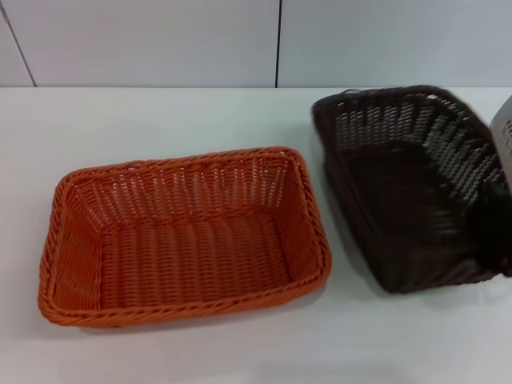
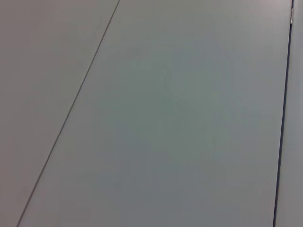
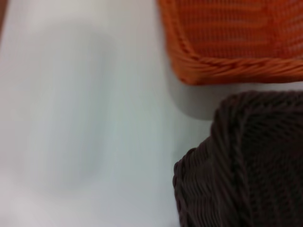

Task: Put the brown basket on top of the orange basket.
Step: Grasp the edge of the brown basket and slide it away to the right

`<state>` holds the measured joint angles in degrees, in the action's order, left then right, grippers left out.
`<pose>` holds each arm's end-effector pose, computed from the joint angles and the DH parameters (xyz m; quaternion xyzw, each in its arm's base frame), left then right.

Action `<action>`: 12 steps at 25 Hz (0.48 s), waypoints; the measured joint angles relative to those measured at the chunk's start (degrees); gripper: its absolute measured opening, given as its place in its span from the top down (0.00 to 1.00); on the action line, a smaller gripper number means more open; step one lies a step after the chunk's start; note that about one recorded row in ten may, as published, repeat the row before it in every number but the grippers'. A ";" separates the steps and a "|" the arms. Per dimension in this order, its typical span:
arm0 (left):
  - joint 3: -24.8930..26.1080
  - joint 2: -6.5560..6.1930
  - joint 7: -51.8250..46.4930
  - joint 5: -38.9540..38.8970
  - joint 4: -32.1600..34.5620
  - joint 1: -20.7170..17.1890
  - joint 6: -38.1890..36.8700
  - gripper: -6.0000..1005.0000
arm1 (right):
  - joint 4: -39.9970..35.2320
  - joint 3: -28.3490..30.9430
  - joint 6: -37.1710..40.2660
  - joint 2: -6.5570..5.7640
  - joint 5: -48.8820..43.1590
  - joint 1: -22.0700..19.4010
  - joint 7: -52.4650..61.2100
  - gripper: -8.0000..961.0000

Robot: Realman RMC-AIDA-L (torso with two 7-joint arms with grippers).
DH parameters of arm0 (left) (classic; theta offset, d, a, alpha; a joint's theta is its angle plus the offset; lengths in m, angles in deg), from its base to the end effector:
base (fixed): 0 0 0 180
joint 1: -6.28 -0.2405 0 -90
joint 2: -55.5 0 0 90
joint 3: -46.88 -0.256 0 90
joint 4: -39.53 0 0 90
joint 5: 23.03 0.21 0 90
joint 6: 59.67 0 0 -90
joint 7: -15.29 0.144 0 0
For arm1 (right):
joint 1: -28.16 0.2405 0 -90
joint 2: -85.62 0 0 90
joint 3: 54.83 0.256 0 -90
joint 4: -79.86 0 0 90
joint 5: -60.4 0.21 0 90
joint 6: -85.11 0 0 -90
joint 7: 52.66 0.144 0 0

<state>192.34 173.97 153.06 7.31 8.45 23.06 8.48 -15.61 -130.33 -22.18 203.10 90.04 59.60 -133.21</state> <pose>-0.3717 0.3092 0.1757 -0.4800 -0.2143 -0.4530 0.7201 0.1647 0.3224 0.0559 -0.9572 -0.0884 -0.2647 0.0770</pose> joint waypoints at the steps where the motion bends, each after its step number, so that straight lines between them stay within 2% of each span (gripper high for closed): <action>1: -0.04 0.00 0.00 0.00 0.08 0.00 0.05 0.41 | -2.20 0.34 -0.02 0.08 -0.25 -0.43 0.11 0.86; 7: -0.29 0.00 -0.22 0.28 0.50 -0.17 1.13 0.41 | -14.13 1.99 -0.04 0.58 -0.58 -2.21 1.00 0.86; 12: -1.70 -0.11 -0.30 0.31 0.53 -0.69 1.10 0.41 | -20.75 -1.76 -0.28 0.63 -0.60 -1.49 3.19 0.86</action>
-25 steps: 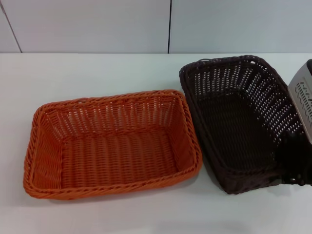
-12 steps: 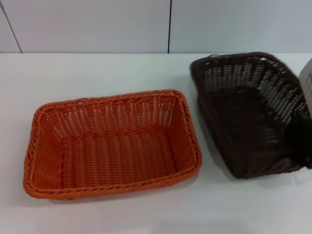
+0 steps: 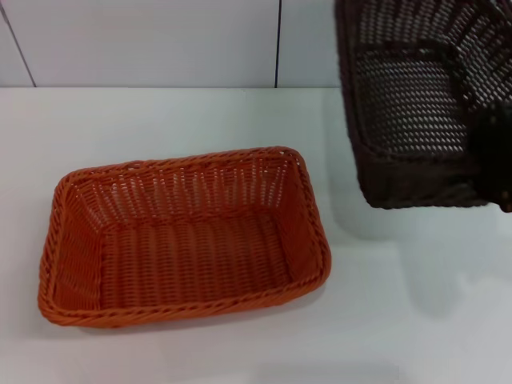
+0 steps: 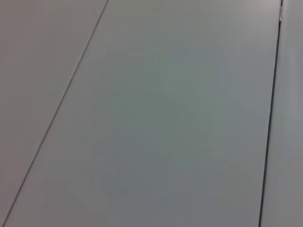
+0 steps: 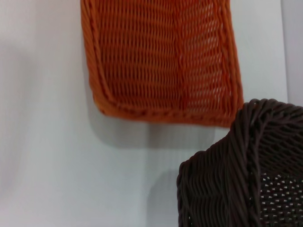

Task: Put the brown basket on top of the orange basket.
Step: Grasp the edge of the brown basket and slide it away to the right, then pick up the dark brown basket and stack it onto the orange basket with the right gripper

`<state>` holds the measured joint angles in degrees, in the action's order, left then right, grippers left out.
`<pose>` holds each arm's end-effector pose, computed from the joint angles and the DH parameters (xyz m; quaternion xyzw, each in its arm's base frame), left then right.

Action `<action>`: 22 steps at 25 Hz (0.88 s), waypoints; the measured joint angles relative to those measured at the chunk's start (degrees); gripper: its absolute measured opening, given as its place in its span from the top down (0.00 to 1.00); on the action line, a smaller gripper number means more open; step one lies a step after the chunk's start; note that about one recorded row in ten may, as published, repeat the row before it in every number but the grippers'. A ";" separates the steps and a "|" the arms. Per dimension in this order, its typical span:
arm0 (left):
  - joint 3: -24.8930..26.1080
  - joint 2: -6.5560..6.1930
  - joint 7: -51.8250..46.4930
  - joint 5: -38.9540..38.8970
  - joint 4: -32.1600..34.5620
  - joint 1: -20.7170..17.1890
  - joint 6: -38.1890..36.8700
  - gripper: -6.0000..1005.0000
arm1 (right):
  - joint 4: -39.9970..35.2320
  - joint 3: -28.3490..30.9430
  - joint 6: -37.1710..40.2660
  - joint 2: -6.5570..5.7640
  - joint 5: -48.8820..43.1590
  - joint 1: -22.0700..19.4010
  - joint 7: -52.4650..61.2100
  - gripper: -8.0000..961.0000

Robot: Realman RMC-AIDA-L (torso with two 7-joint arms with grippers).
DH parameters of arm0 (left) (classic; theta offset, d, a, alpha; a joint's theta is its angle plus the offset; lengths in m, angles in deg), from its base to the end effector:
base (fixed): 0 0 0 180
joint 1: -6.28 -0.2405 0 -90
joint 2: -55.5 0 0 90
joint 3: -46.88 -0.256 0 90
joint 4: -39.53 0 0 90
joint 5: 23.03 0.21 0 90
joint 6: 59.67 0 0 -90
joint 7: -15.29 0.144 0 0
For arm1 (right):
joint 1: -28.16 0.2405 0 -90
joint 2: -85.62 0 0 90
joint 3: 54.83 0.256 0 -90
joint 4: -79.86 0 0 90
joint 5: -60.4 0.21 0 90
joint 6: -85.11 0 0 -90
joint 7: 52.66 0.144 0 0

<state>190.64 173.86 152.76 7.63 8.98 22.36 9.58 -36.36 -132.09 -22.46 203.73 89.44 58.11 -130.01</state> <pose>-0.3704 0.3074 0.1693 -0.4939 -0.2138 -0.4538 0.7102 0.1075 0.3068 0.0859 -0.9299 -0.1803 -0.2530 0.1970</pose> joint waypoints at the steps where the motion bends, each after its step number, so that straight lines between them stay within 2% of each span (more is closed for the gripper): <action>1: -0.08 0.00 -0.01 0.01 0.10 -0.08 -0.03 0.41 | -0.88 -1.25 -0.01 0.01 0.00 0.61 0.27 0.86; 7: -0.87 -0.11 -0.02 0.13 0.24 -0.91 0.78 0.41 | -1.23 -5.09 0.03 0.33 1.67 6.24 0.68 0.86; 15: -1.45 -0.23 0.47 0.14 -0.16 -0.74 1.61 0.41 | 1.60 -5.74 0.17 0.13 6.94 13.89 -6.20 0.86; 17: -1.13 -0.24 0.72 -0.06 0.07 -0.20 1.32 0.41 | 2.72 -5.39 0.18 -0.34 8.40 15.24 -9.84 0.86; 20: -0.76 -0.22 0.74 -0.49 0.62 0.35 1.27 0.41 | 4.83 -5.47 0.22 -2.12 12.36 16.34 -15.82 0.86; 22: -0.62 -0.20 0.72 -1.22 1.25 0.59 1.34 0.41 | 5.72 -5.47 0.19 -2.86 13.92 16.33 -20.21 0.86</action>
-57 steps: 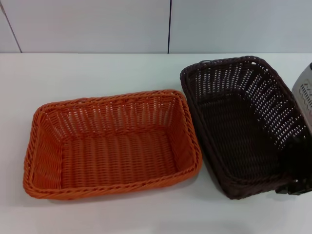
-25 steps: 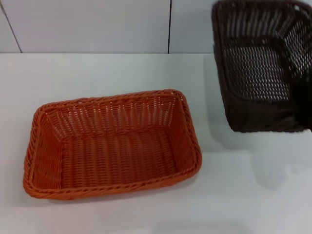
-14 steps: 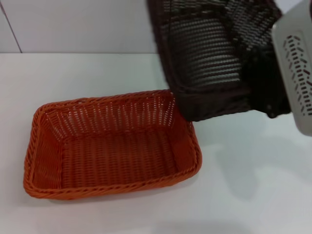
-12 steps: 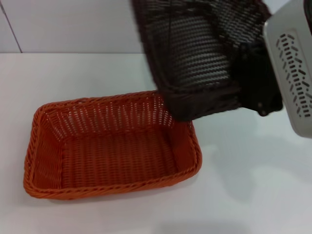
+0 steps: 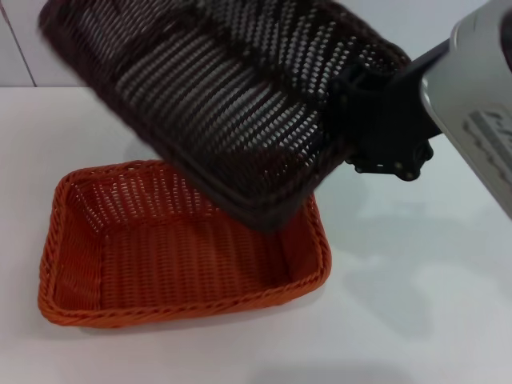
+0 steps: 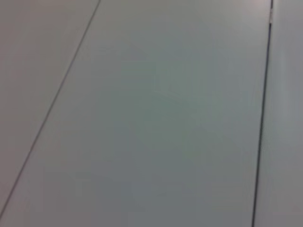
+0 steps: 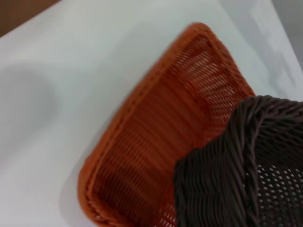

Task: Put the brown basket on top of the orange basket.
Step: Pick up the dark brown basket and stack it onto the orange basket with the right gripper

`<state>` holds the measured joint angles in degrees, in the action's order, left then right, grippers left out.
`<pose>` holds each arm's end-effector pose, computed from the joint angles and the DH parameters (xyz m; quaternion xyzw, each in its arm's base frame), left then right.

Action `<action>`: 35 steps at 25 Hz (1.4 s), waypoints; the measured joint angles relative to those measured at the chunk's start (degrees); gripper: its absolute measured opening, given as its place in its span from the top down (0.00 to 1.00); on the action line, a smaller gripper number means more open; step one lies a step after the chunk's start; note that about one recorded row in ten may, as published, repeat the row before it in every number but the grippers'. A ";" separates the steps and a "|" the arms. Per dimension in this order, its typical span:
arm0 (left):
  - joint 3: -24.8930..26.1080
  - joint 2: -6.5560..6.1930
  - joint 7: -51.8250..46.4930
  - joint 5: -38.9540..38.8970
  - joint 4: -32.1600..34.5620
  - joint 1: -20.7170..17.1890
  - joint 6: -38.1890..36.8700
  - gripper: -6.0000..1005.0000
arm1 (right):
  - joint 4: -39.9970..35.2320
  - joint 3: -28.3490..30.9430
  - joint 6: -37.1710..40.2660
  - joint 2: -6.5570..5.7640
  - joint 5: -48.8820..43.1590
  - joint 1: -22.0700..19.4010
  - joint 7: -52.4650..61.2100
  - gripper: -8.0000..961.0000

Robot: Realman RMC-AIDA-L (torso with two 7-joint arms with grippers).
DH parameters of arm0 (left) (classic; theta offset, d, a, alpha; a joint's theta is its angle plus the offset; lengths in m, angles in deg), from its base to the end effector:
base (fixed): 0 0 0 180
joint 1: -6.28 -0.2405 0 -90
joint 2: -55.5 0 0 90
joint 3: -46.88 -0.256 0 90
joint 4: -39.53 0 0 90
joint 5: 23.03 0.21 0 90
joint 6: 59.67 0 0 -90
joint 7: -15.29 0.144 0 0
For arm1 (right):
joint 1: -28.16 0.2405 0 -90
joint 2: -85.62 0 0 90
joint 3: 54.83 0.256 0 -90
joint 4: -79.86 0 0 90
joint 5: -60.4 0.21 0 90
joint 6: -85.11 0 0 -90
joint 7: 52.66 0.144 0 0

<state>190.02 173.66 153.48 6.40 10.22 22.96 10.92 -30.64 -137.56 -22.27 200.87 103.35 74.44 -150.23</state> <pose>-0.3672 0.3094 0.1674 -0.4928 -0.2079 -0.4613 0.7079 0.0162 0.3091 0.0540 -0.8347 -0.5088 -0.1961 0.0773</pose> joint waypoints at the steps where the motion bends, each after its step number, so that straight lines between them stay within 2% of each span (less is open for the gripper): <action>1: 0.01 0.02 0.00 -0.49 0.28 0.05 0.08 0.41 | 0.43 0.03 -0.03 -0.20 0.40 -0.17 -2.33 0.86; 6: -0.16 0.05 -0.29 -1.51 0.90 0.05 0.89 0.41 | 3.79 1.94 -0.12 -0.68 1.17 -0.93 -16.19 0.86; 8: -0.16 0.05 -0.38 -1.52 0.90 0.03 1.15 0.41 | 4.87 3.07 -0.21 -1.32 2.35 -0.90 -20.41 0.86; 14: -0.57 0.24 -0.50 -1.58 1.26 0.31 1.69 0.41 | 10.38 5.48 -0.25 -5.46 11.53 -0.22 -29.80 0.86; 15: -0.57 0.24 -0.50 -1.58 1.26 0.31 1.69 0.41 | 11.70 5.73 -0.24 -5.70 12.29 -0.01 -31.38 0.86; 27: -0.85 0.31 0.05 -1.54 3.32 1.69 4.02 0.41 | 31.43 9.09 0.01 -5.96 12.99 8.13 -44.09 0.86; 31: -0.85 0.33 0.05 -1.44 3.51 1.68 4.59 0.41 | 39.46 10.81 0.06 -6.73 12.04 11.93 -49.07 0.86; 35: -0.54 0.32 0.06 -1.58 5.10 1.49 6.49 0.42 | 42.45 10.95 0.00 -7.29 11.49 13.47 -51.23 0.86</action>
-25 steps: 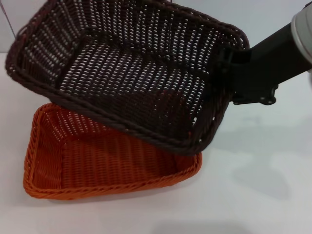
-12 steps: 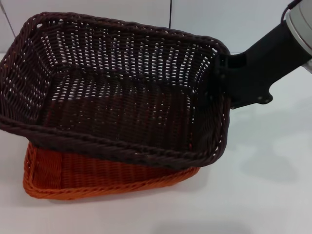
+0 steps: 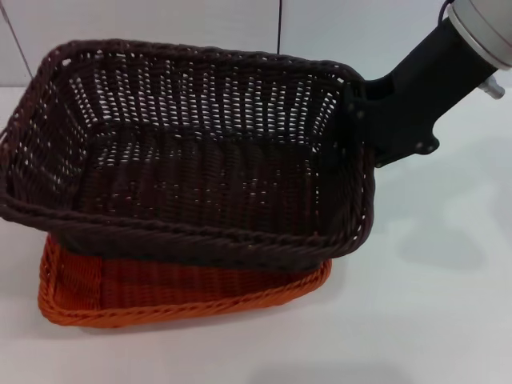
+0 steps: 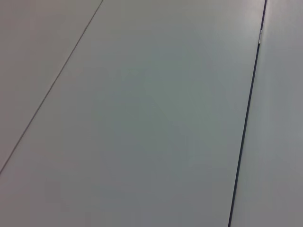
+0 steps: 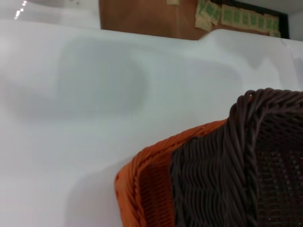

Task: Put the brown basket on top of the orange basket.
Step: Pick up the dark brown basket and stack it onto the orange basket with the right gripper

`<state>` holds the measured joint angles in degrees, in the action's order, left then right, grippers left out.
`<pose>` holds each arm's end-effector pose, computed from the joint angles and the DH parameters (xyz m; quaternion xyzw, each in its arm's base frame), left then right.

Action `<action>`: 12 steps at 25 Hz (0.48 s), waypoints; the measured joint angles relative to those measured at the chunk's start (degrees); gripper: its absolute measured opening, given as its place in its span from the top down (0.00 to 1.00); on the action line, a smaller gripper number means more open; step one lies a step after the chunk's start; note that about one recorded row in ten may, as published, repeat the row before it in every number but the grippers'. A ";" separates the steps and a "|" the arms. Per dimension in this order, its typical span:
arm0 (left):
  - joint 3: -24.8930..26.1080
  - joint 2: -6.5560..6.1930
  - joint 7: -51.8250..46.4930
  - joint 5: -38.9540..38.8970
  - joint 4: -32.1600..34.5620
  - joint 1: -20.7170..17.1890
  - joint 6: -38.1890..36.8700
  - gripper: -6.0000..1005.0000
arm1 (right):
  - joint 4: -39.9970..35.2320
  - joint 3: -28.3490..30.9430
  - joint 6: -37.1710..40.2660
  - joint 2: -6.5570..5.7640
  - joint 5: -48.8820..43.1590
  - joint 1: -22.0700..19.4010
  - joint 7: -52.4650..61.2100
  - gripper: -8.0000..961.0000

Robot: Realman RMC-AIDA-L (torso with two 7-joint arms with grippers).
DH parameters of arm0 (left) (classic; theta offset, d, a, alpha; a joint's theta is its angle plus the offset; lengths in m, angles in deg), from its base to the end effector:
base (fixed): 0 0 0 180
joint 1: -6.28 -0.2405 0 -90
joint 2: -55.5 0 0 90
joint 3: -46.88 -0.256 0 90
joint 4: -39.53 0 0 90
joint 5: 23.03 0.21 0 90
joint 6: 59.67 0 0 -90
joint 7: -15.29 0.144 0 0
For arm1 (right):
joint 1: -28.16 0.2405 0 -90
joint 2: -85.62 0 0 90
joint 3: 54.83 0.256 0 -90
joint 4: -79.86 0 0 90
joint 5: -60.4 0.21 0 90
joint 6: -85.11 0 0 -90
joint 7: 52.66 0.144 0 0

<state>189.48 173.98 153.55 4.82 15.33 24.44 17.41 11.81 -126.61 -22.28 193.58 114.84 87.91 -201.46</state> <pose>-0.3578 0.3080 0.1507 -0.4894 -0.1999 -0.4983 0.6872 0.0449 0.3821 0.0556 0.7078 0.6957 0.0819 0.0913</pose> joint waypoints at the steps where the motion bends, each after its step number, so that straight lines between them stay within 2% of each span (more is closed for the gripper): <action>1: 0.00 0.00 0.00 0.00 0.00 0.00 0.00 0.42 | 0.83 -0.11 -0.02 -0.25 -0.16 0.44 -1.53 0.86; 12: 0.07 0.04 0.64 -0.08 1.94 0.29 0.87 0.42 | 5.35 0.46 0.23 -0.15 -4.83 2.58 -7.68 0.86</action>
<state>189.55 174.01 154.19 4.75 17.27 24.74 18.28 17.16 -126.15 -22.05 193.43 110.01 90.49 -209.14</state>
